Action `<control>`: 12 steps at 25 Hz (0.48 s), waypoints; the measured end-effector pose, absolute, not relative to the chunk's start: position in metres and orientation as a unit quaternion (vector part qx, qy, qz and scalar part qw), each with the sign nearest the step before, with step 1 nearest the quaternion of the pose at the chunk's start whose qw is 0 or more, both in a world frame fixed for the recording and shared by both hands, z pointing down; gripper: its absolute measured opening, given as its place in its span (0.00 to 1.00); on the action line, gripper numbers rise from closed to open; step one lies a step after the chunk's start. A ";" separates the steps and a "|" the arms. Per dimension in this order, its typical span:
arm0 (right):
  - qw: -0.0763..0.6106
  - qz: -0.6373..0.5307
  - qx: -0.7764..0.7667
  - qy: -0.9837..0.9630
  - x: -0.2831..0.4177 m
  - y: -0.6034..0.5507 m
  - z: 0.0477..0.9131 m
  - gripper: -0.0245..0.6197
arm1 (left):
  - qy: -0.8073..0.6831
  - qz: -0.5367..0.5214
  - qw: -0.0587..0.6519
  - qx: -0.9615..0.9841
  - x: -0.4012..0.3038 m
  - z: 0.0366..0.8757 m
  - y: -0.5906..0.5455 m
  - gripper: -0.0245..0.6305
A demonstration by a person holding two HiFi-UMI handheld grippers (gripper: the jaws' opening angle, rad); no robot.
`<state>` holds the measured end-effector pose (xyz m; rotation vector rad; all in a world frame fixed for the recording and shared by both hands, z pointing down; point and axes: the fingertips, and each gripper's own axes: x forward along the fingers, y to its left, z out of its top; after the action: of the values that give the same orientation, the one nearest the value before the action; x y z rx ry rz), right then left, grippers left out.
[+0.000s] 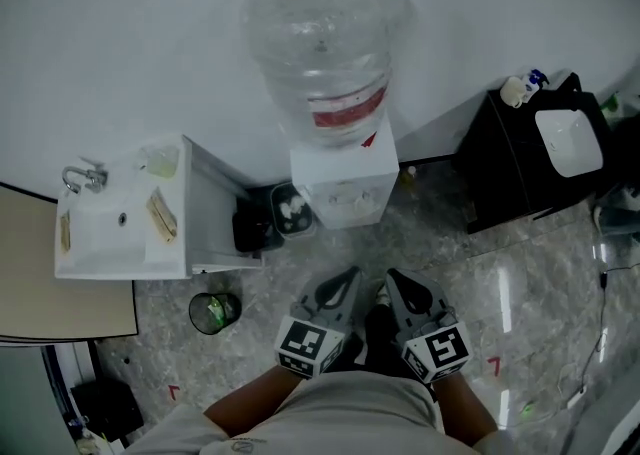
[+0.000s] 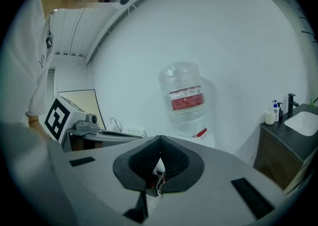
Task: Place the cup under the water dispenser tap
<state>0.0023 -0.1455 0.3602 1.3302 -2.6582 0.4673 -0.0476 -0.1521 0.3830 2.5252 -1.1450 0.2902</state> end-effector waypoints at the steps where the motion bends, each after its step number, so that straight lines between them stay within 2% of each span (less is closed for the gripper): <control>1: 0.066 0.153 0.444 -0.881 0.001 -0.139 0.355 0.05 | -0.405 0.099 0.175 0.892 -0.048 0.377 -0.147 0.04; 12: 0.055 0.119 0.465 -0.876 -0.009 -0.113 0.319 0.05 | -0.396 0.076 0.142 0.904 -0.059 0.335 -0.125 0.04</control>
<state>-0.0092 -0.1134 0.3192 1.4115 -2.6576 0.3608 -0.0586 -0.1247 0.3350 2.6079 -1.1434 0.2194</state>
